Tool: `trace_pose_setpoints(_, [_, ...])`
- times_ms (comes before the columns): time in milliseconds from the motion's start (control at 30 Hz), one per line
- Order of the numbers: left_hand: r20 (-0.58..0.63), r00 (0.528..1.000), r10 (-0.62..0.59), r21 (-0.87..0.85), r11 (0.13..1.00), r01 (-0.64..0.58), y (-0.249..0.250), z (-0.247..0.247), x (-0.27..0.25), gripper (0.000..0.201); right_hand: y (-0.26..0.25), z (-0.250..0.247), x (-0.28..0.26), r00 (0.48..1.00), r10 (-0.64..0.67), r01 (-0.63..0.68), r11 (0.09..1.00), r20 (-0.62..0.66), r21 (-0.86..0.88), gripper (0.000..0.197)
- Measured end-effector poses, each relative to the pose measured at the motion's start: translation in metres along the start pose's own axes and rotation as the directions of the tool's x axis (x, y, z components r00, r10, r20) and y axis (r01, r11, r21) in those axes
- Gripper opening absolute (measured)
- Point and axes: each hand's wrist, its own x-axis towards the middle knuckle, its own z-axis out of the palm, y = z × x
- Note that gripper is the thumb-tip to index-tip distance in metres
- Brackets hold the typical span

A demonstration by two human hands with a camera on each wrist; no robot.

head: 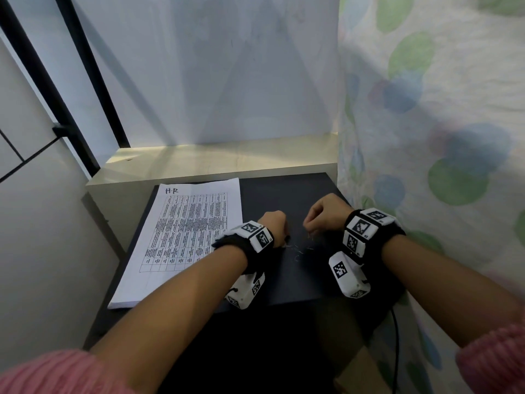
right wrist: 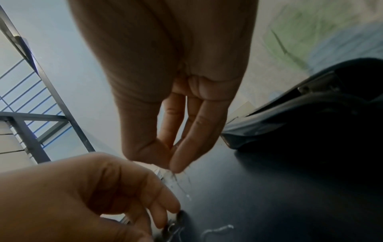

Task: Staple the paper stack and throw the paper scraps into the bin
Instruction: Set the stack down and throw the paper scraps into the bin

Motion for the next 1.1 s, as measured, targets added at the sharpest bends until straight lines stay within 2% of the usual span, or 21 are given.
trace_pose_setpoints(100, [0.038, 0.998, 0.049, -0.055, 0.997, -0.047, 0.007, 0.0, -0.001, 0.027, 0.001, -0.005, 0.001, 1.0, -0.001, 0.001, 1.0, -0.013, 0.031, 0.026])
trace_pose_setpoints(200, [-0.029, 0.998, 0.052, -0.076, 0.996, -0.054, 0.007, 0.0, -0.005, 0.027, 0.002, -0.008, 0.002, 1.0, 0.005, -0.004, 0.999, -0.025, 0.047, 0.028])
trace_pose_setpoints(267, [-0.038, 0.999, 0.03, -0.021, 0.999, -0.031, 0.006, 0.001, -0.006, 0.03, 0.002, -0.009, 0.002, 1.0, 0.002, -0.001, 0.998, -0.028, 0.06, 0.029])
trace_pose_setpoints(367, [0.046, 0.996, 0.073, 0.099, 0.992, -0.077, 0.012, 0.005, -0.01, 0.033, 0.001, -0.01, 0.001, 0.999, -0.006, 0.009, 0.998, -0.04, 0.062, 0.03])
trace_pose_setpoints(467, [0.085, 0.992, 0.094, 0.116, 0.988, -0.104, 0.022, 0.01, -0.012, 0.042, 0.0, -0.01, -0.001, 0.999, -0.012, 0.015, 0.998, -0.05, 0.054, 0.031])
trace_pose_setpoints(567, [0.091, 0.992, 0.091, 0.081, 0.992, -0.098, 0.028, 0.014, -0.013, 0.046, 0.0, -0.011, -0.004, 0.999, -0.011, 0.014, 0.998, -0.053, 0.065, 0.029])
trace_pose_setpoints(800, [0.055, 0.998, 0.026, -0.051, 0.998, -0.023, 0.024, 0.011, -0.007, 0.026, 0.001, -0.011, -0.007, 0.998, 0.003, 0.001, 0.998, -0.062, 0.065, 0.028])
trace_pose_setpoints(900, [0.046, 0.999, 0.007, -0.027, 1.0, -0.005, 0.027, 0.01, -0.005, 0.022, 0.003, -0.011, -0.006, 0.999, 0.005, -0.002, 0.998, -0.052, 0.063, 0.031])
trace_pose_setpoints(1100, [0.016, 0.999, -0.033, 0.049, 0.998, 0.032, 0.034, 0.01, -0.007, 0.028, 0.005, -0.011, -0.008, 0.999, 0.007, -0.003, 0.998, -0.053, 0.068, 0.03])
